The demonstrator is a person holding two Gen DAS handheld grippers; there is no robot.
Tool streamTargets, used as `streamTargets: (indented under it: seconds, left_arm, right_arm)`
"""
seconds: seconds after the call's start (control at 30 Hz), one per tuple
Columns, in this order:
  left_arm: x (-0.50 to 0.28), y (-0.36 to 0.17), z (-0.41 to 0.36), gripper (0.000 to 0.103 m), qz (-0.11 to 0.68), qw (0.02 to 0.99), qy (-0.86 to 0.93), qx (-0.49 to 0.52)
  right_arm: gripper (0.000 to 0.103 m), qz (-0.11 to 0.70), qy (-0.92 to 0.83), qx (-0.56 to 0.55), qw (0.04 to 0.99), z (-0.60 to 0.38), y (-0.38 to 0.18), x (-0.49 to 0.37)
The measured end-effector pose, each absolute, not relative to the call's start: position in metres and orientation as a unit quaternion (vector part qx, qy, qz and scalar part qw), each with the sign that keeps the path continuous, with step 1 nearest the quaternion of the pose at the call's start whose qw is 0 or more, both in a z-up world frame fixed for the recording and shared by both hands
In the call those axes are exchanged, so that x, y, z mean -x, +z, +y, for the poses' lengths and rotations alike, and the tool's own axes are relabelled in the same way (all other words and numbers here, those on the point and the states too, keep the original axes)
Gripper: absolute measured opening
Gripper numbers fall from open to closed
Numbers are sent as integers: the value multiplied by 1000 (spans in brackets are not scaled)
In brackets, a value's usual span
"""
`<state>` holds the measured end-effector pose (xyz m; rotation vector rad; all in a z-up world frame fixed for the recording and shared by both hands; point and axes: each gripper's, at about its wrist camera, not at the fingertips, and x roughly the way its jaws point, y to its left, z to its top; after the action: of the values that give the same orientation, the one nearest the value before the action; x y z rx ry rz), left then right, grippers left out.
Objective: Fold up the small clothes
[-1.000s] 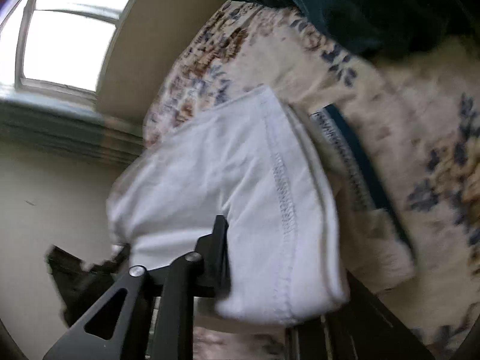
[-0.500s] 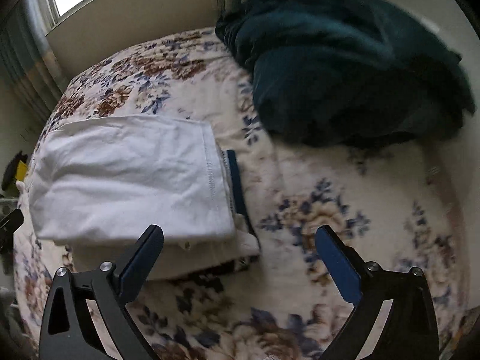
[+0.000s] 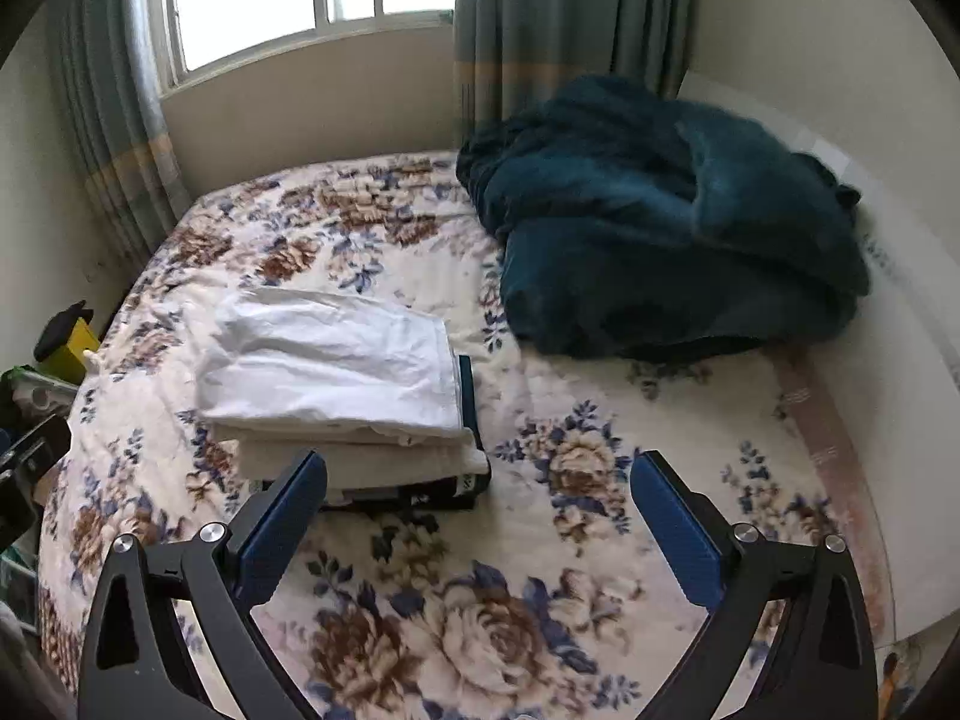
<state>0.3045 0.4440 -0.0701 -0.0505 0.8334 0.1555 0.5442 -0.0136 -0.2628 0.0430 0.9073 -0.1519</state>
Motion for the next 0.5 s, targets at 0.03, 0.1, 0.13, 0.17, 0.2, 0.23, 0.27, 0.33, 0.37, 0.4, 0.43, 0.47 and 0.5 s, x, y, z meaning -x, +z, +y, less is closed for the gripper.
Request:
streamTargets:
  seconds: [0.03, 0.1, 0.13, 0.17, 0.2, 0.23, 0.27, 0.33, 0.37, 0.4, 0.43, 0.47, 0.5]
  left_arm:
    - [-297, -64, 443, 98, 402, 912, 77, 24]
    - [-269, -44, 441, 98, 397, 914, 80, 24]
    - [-260, -38, 440, 98, 395, 915, 82, 24]
    - [-247, -29, 438, 98, 391, 917, 79, 25]
    - [-237, -23, 437, 98, 388, 918, 80, 24]
    - [-225, -16, 436, 98, 385, 919, 83, 26]
    - [-212, -8, 435, 98, 382, 920, 81, 28]
    - [-193, 4, 431, 98, 375, 923, 86, 26]
    - [-181, 11, 429, 98, 371, 924, 84, 27]
    - [-173, 15, 428, 98, 371, 924, 85, 28]
    - [-162, 21, 426, 98, 371, 924, 85, 30]
    - [-154, 26, 425, 98, 369, 925, 82, 33]
    - [-148, 31, 424, 98, 367, 926, 82, 32]
  right_arm:
    - [103, 432, -74, -17, 899, -14, -250, -531]
    - [103, 421, -71, -11, 904, -15, -222, -499]
    - [103, 416, -70, -8, 906, -16, -211, -487]
    - [103, 409, -69, -1, 910, -16, -196, -470]
    - [103, 404, -63, 2, 913, -15, -184, -457]
    - [103, 400, -57, 2, 915, -15, -173, -444]
    - [103, 396, -53, 4, 917, -15, -162, -432]
    - [103, 390, -40, 8, 920, -13, -140, -403]
    - [103, 388, -33, 8, 921, -12, -130, -390]
    - [103, 385, -29, 8, 922, -12, -120, -374]
    - [103, 384, -24, 8, 923, -13, -112, -363]
    - [103, 383, -20, 6, 924, -14, -105, -352]
    - [103, 381, -15, 3, 924, -15, -97, -339]
